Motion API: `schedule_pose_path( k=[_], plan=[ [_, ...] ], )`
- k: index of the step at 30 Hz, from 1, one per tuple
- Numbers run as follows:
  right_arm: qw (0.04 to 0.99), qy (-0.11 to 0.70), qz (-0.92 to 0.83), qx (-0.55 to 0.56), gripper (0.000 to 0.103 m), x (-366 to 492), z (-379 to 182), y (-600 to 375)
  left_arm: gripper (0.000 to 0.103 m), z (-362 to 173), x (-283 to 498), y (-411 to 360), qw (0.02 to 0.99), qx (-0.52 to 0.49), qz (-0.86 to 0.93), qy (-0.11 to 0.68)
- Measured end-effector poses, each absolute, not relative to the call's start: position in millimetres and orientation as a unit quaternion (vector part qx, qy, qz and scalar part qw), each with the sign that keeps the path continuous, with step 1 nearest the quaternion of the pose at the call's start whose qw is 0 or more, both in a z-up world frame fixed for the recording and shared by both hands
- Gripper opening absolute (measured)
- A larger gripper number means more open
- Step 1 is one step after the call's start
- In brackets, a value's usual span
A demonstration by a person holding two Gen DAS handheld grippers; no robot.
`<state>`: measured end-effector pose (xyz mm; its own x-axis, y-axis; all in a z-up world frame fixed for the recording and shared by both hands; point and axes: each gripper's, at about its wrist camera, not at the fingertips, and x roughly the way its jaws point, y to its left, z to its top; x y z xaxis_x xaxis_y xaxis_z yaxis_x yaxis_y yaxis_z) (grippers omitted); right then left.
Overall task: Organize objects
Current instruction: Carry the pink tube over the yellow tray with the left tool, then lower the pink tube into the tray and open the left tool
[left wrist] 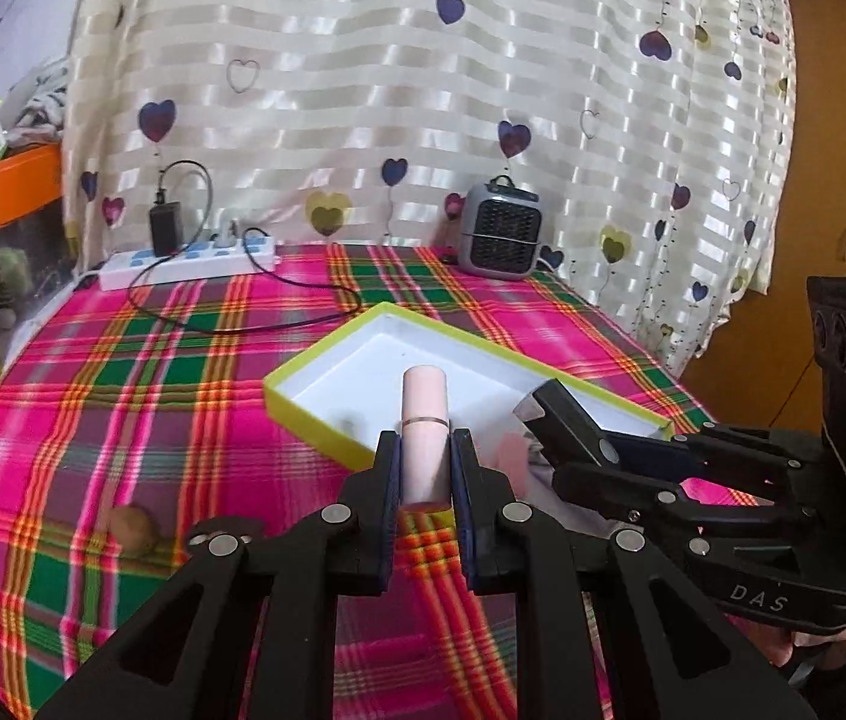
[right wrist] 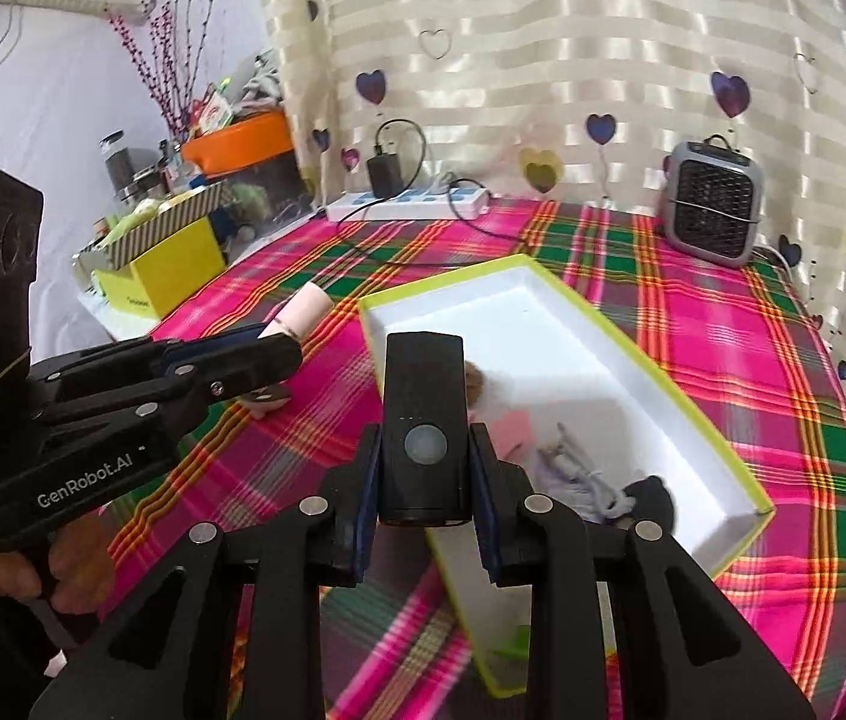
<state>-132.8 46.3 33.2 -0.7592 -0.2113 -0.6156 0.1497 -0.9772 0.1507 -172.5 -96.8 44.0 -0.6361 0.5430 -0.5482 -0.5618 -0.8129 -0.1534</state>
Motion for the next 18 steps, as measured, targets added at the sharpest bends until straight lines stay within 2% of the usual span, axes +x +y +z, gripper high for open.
schedule_pose_path(
  k=[18],
  plan=[
    [0.029, -0.072, -0.931, 0.357, 0.028, -148.1, 17.6, 99.1, 0.015, 14.4, -198.4, -28.9, 0.338, -0.355, 0.870, 0.051]
  ],
)
